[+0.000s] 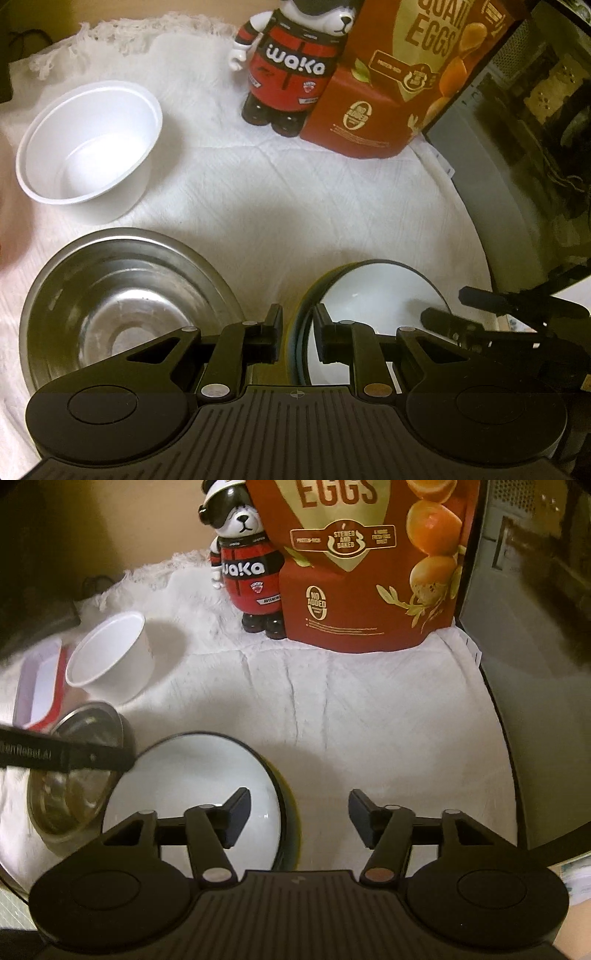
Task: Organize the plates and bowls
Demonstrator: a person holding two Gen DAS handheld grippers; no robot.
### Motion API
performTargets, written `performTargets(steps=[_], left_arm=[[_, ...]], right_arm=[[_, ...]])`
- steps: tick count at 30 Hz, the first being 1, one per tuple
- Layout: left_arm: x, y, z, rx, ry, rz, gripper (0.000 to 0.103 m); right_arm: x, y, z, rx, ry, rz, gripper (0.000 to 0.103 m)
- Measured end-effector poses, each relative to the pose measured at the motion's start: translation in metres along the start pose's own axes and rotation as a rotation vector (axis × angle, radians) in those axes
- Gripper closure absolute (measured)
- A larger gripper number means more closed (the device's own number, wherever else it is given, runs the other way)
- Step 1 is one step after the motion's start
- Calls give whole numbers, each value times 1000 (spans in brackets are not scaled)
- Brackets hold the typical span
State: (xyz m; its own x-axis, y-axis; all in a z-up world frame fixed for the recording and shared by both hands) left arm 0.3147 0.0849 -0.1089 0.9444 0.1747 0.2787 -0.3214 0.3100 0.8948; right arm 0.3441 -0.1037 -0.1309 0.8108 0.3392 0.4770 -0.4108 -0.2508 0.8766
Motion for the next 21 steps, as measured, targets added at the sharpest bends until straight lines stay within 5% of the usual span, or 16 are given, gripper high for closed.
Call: performTargets(steps=[7, 10, 14, 21], left_arm=[[-3, 2, 6, -5, -16, -6, 82], [-4, 1, 5, -4, -9, -13, 82], [-7, -2, 7, -48, 19, -41, 80], [-9, -1, 7, -69, 42, -56, 79]], right_arm=[[-9, 7, -7, 136, -37, -8, 41], [-10, 8, -10, 165, -42, -16, 62], [-12, -1, -10, 144, -47, -38, 71], [-16, -3, -9, 145, -55, -30, 71]])
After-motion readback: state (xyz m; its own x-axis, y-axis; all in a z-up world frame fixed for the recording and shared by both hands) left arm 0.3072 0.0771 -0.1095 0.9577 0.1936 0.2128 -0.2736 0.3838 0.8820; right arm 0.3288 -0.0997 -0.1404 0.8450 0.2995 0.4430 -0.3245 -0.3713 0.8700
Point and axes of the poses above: each gripper's, at about its wrist camera, not at the fingertips, and y roughly against the way its jaws point, z to its right, x to its top, the point moved 8 cm from there along -y, roughly the way its jaws point, and after that the axes turned 7 degrees about -z, right-handed, at the moved point
